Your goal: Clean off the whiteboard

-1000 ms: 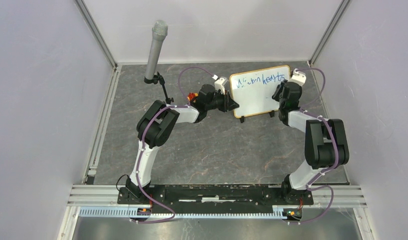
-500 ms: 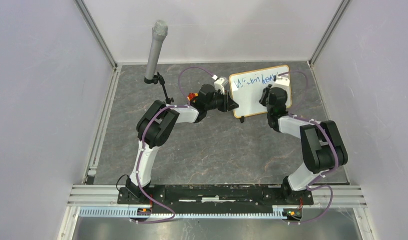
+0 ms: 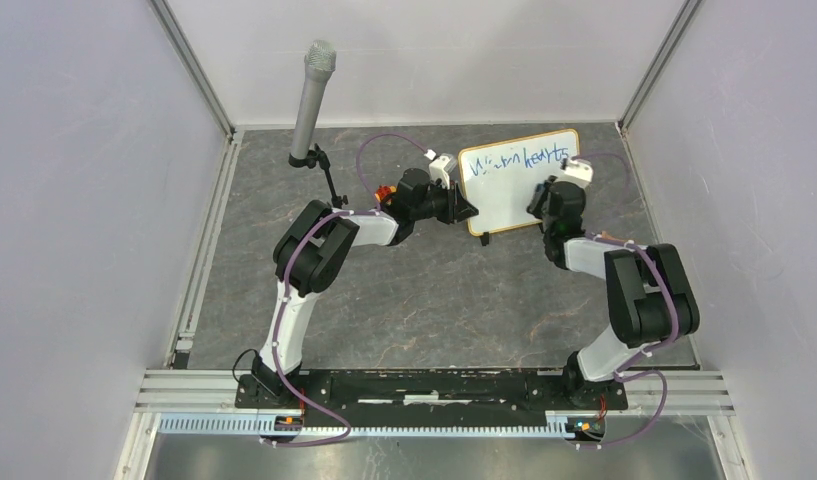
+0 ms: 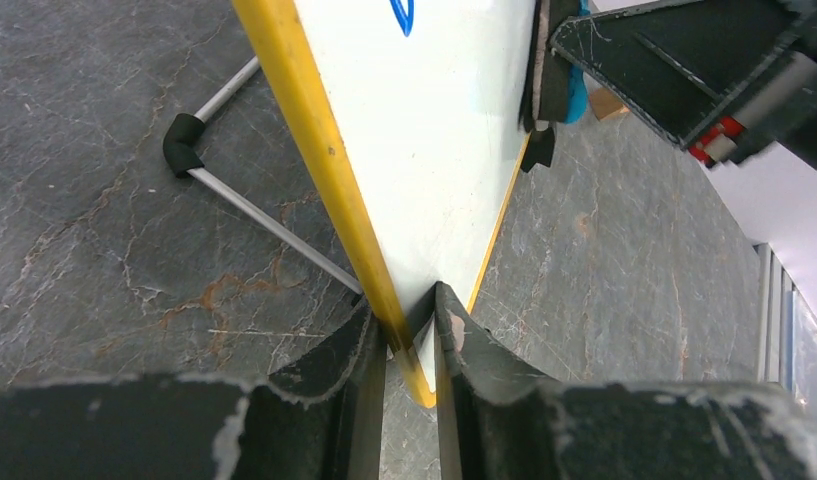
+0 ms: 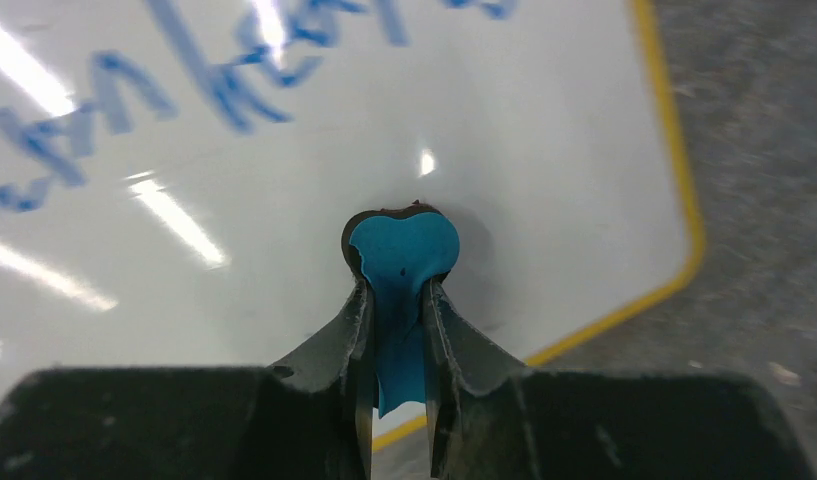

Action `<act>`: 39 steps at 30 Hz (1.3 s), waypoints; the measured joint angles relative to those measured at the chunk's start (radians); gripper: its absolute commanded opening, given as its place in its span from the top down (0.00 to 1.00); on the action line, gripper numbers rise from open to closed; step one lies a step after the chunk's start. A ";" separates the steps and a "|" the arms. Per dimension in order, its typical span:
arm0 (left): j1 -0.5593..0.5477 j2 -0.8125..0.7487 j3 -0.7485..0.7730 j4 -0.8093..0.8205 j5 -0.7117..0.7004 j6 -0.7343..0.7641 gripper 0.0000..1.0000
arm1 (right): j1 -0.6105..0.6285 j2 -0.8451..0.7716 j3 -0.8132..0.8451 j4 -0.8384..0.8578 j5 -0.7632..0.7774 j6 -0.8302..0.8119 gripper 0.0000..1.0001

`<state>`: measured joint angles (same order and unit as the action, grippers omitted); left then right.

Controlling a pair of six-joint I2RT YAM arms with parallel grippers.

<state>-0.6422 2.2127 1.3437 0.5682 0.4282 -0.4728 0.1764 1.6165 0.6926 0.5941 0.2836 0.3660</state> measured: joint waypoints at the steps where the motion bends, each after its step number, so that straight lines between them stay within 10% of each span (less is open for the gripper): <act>1: 0.000 0.000 0.000 0.001 0.000 0.000 0.98 | -0.035 0.000 -0.010 -0.008 0.003 0.004 0.94; 8: -0.001 -0.001 0.000 0.001 0.002 0.000 0.93 | -0.107 -0.021 -0.062 -0.023 0.019 -0.008 0.93; 25: -0.006 -0.151 -0.086 -0.104 -0.058 0.049 0.24 | 0.050 -0.083 0.088 -0.041 -0.009 -0.105 0.93; 39: 0.026 -0.270 -0.094 0.069 -0.238 0.006 0.23 | 0.085 0.079 0.279 -0.051 -0.275 -0.306 0.91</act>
<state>-0.6159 1.9423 1.2495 0.6373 0.1902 -0.4664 0.2611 1.6951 0.9718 0.5430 0.0086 0.0597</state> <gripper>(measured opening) 0.786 0.235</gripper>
